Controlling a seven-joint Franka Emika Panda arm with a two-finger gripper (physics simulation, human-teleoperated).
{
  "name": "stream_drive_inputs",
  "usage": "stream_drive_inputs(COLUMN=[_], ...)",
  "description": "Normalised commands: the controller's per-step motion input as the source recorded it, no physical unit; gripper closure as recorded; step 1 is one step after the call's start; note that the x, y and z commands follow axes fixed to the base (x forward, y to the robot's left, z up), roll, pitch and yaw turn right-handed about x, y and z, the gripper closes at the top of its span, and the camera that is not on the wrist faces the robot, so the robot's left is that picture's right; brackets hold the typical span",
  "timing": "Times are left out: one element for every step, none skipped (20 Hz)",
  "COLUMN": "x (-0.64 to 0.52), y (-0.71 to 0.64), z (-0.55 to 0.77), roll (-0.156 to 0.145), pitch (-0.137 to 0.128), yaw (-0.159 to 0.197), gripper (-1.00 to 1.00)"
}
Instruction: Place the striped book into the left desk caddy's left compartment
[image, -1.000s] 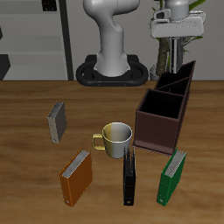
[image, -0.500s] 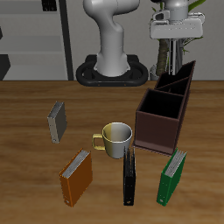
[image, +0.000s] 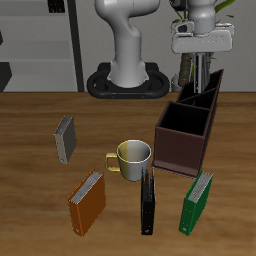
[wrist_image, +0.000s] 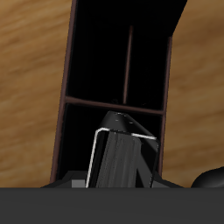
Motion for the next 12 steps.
stream_drive_inputs(x=[-0.13, -0.22, -0.14, -0.11, 0.00, -0.11, -0.14, 0.11, 0.21, 0.19, 0.08, 0.21], y=[0.10, 0.25, 0.25, 0.22, 0.00, 0.18, 0.20, 0.02, -0.07, -0.08, -0.03, -0.11], z=[-0.04, -0.13, -0.12, -0.03, 0.00, -0.12, -0.16, -0.06, -0.26, -0.17, 0.01, -0.13], roll=[0.008, 0.051, 0.082, 0.063, 0.000, 0.025, 0.033, 0.043, -0.034, -0.013, 0.000, -0.033], pitch=[-0.026, -0.012, 0.040, -0.035, 0.000, 0.014, -0.046, 0.029, 0.107, 0.010, 0.000, 0.038], yaw=[-0.018, 0.002, -0.003, 0.046, 0.000, -0.040, 0.025, 0.009, -0.046, -0.001, 0.000, -0.034], gripper=[1.00, 1.00, 1.00, 1.00, 1.00, 1.00, 1.00, 1.00, 1.00, 1.00, 1.00, 1.00])
